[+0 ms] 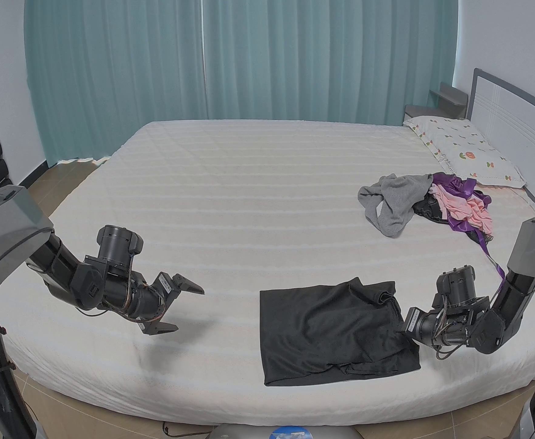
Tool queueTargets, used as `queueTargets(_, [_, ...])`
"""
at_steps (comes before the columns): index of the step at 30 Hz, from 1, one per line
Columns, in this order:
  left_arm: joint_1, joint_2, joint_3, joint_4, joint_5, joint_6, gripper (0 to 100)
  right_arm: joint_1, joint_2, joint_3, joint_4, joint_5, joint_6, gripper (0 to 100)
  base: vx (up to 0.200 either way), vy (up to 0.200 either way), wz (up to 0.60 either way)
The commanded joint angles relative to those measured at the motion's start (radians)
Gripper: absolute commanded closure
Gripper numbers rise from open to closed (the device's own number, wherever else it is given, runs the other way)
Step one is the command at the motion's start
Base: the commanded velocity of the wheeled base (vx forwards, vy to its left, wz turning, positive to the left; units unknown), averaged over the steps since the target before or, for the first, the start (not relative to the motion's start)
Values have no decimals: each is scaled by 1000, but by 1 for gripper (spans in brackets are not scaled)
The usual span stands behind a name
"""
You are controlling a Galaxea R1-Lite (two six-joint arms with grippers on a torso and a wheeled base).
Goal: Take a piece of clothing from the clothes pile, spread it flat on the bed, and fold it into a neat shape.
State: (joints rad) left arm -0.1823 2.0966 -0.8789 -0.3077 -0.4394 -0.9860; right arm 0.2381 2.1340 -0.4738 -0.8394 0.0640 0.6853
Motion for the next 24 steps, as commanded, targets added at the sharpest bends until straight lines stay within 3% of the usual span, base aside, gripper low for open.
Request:
queueTargets(1, [0,2,0,-1,1,0,0,-26,-23,38,-1,2,-9,100,0,0,0])
queueTargets(11, [0,2,0,1,2,0,0,-31,12,77,-1,7,-18,100,0,0,0])
queueTargets(12, [0,2,0,1,2,0,0,-31,12,78,-1,7,-20,0,0,0,0])
queueTargets(24, [0,2,0,-1,2,0,0,-51,-59,-9,-7,16,-40,0,0,0,0])
